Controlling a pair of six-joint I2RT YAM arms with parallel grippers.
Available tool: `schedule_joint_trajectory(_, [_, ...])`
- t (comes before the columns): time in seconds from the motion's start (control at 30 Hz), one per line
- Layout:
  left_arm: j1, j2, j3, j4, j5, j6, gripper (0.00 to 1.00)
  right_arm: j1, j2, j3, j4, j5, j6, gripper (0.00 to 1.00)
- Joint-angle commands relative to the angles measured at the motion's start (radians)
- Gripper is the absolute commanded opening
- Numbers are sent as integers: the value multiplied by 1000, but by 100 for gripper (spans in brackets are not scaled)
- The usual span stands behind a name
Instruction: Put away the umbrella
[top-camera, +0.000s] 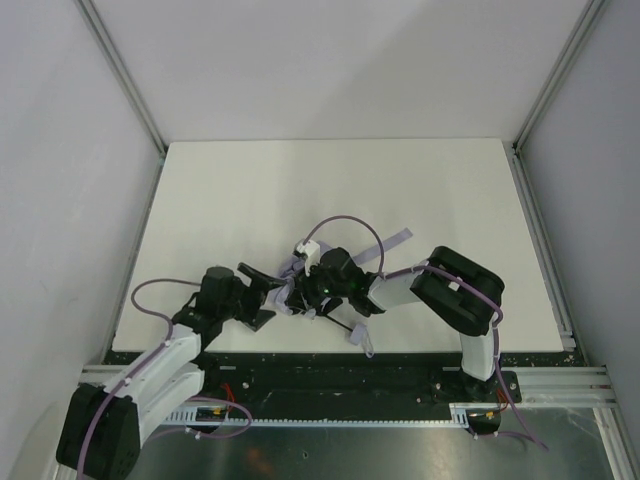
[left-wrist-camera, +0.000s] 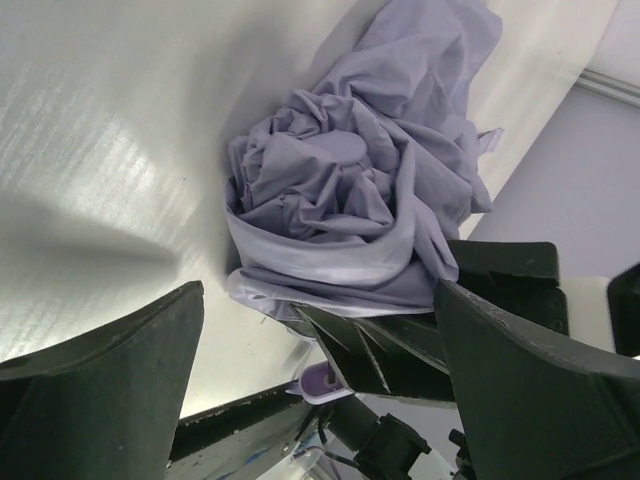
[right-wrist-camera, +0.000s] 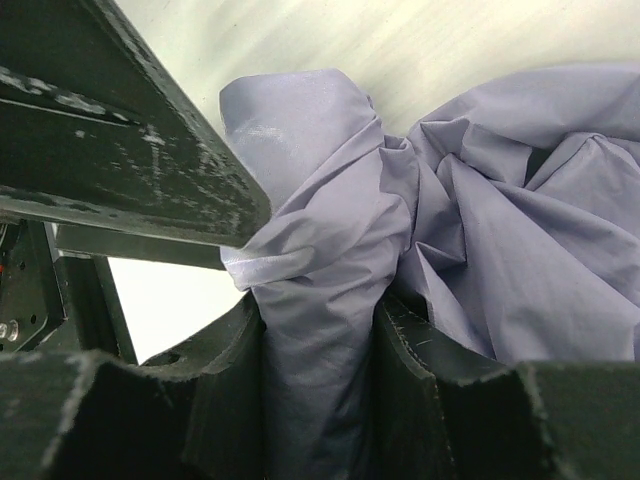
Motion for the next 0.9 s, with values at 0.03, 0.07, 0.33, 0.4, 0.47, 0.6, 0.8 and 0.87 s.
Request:
schedule_joint_trajectory(0.03, [-3,-91,29,5,24,-60,99,-5,117,-76,-419,63,-53,0])
schedule_joint_trajectory(0.07, [-2,-90,39,2,20,-56,100,-8,116,-76,-419,61,-54,0])
schedule_joint_trajectory(0.33, [-7,85,130,-10,48,5,99,-13,118,-76,-414,51,-53,0])
schedule_joint_trajectory(0.4, [-10,150,158,-10,34,31,99,-13,114,-76,-417,51,-55,0])
schedule_joint_trajectory(0.47, [-12,217,185,-11,-9,75,99,-12,111,-76,-418,48,-61,0])
schedule_joint_trajectory(0.6, [-24,358,213,-8,-99,127,94,-10,100,-76,-414,39,-82,0])
schedule_joint_trajectory(0.8, [-51,578,256,5,-140,188,52,24,68,-70,-388,8,-163,0])
schedule_joint_trajectory(0.87, [-53,616,256,7,-136,209,31,30,64,-64,-382,-5,-178,0])
